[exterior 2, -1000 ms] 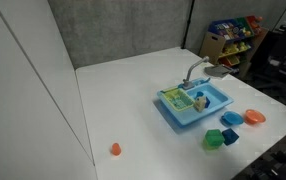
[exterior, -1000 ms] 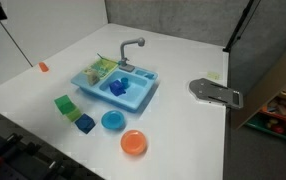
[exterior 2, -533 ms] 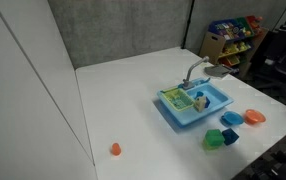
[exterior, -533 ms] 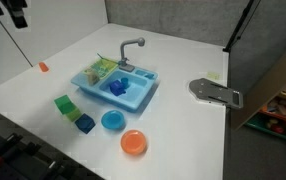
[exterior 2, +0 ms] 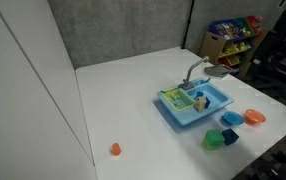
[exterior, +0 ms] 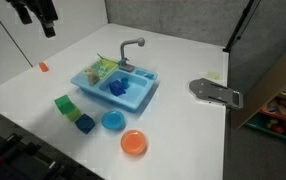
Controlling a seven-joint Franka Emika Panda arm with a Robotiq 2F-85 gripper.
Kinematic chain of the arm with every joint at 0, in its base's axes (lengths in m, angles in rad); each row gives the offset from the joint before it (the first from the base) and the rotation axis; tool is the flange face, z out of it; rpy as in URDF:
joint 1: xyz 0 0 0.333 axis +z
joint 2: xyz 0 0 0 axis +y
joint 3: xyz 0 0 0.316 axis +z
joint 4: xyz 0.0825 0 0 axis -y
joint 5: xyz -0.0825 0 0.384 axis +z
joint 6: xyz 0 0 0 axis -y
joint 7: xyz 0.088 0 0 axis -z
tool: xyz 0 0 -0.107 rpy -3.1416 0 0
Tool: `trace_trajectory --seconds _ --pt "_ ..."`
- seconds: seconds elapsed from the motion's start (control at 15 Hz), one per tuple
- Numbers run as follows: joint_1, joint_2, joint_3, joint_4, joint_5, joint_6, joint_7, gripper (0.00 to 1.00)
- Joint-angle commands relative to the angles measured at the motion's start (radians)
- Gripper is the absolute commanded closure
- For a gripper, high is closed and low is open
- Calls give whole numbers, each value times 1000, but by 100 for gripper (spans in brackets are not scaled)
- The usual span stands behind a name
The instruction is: Pick up the blue block from the sink and put it on the blue block on the table
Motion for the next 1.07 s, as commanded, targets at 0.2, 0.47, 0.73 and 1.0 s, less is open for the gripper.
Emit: trace_trajectory --seconds 0.2,0.47,0.73,1.0 --pt "-13 124 -27 116 24 22 -44 0" --pt "-29 186 -58 187 61 4 -77 0" --pt "-52 269 -78 248 95 5 -86 0" --pt "-69 377 -73 310 82 9 -36 0"
